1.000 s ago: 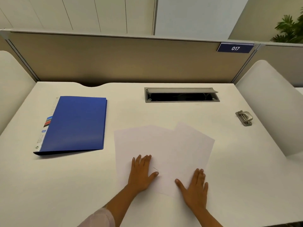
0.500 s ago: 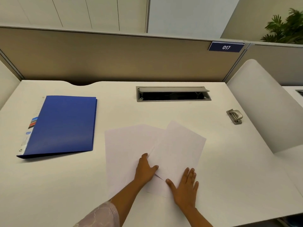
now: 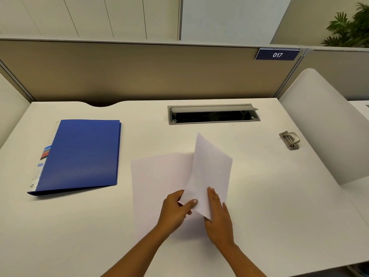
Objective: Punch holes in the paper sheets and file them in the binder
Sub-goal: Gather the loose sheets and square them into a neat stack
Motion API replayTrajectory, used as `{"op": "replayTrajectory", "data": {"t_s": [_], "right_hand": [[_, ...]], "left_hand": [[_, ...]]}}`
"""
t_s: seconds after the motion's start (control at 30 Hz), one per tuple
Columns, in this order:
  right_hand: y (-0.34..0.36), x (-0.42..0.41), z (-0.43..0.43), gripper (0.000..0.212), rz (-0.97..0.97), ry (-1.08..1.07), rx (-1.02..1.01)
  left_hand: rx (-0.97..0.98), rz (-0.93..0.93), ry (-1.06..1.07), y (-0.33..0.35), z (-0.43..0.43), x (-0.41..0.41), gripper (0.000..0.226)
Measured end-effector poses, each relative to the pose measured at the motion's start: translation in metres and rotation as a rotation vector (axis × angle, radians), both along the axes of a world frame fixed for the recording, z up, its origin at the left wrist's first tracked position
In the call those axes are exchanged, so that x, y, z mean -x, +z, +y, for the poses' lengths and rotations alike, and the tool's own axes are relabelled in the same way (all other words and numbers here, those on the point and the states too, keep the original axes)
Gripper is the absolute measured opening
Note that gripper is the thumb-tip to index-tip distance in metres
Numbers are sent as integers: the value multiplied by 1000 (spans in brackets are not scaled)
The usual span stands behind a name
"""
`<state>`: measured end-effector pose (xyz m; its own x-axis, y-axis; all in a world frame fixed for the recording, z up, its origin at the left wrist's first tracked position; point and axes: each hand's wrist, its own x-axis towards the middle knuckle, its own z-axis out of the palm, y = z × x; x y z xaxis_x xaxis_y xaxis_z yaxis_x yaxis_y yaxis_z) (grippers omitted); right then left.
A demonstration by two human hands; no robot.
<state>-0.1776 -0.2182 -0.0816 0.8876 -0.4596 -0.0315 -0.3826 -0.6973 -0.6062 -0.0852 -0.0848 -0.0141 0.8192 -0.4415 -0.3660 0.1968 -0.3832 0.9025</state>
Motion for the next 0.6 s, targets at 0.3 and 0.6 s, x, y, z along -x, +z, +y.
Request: {"op": "replayTrajectory", "data": {"t_s": [0.3,0.6], "right_hand": [[2,11,13,59,92,138,-54],[-26,13,26,106,403,271,152]], "left_hand": [[-87,84,174,-23,63,6,35],[-454,-65,87,-54,72,4,57]]}}
